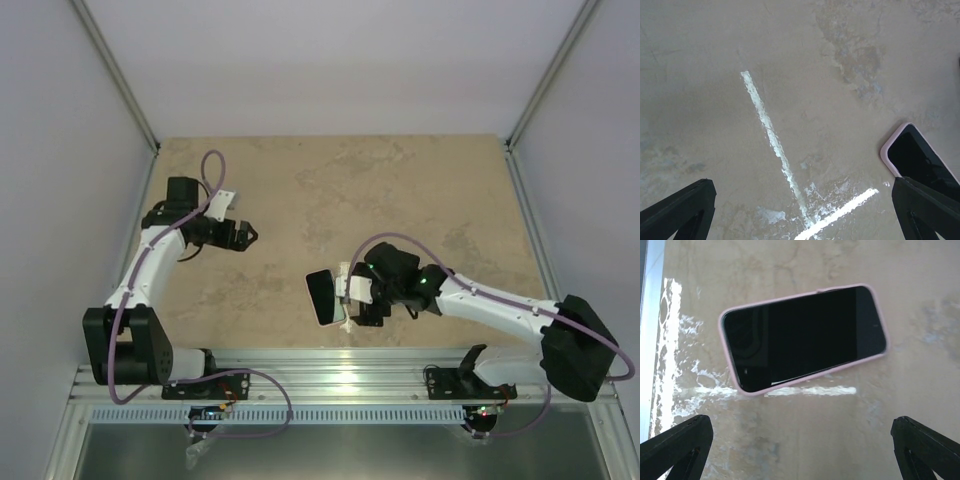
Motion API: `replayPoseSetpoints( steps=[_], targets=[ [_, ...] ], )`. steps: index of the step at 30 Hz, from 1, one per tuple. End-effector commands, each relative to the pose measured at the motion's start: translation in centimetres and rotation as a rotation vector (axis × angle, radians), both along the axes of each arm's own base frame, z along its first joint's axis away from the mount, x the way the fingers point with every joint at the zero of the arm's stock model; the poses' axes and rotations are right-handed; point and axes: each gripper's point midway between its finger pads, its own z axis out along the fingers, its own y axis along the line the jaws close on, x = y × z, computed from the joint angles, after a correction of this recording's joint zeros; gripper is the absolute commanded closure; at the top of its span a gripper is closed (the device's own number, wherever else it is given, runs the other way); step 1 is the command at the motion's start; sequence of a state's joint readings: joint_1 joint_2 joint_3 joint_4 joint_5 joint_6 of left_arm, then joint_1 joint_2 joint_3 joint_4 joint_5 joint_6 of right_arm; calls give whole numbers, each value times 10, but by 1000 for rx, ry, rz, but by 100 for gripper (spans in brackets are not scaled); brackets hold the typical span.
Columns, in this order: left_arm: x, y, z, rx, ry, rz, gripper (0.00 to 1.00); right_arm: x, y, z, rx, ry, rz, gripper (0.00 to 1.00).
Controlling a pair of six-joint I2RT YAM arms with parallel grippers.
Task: Take the phone out of the phone case
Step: Move the phone to the center of the board.
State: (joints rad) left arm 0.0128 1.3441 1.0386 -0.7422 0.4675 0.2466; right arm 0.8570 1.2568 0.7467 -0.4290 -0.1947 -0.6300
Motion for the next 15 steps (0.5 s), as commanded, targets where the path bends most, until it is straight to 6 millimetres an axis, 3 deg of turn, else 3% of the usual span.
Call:
replayPoseSetpoints(
  steps=[1, 6, 15],
  targets=[
    [-7, -12, 4, -74, -1, -13, 0, -5, 11, -19, -53, -96, 55, 0],
    [-9, -24, -5, -165, 49, -29, 0, -14, 25, -41, -75, -103, 99, 0],
    [-16, -43, -19, -317, 151, -37, 1, 8, 49, -69, -76, -89, 40, 0]
  ],
)
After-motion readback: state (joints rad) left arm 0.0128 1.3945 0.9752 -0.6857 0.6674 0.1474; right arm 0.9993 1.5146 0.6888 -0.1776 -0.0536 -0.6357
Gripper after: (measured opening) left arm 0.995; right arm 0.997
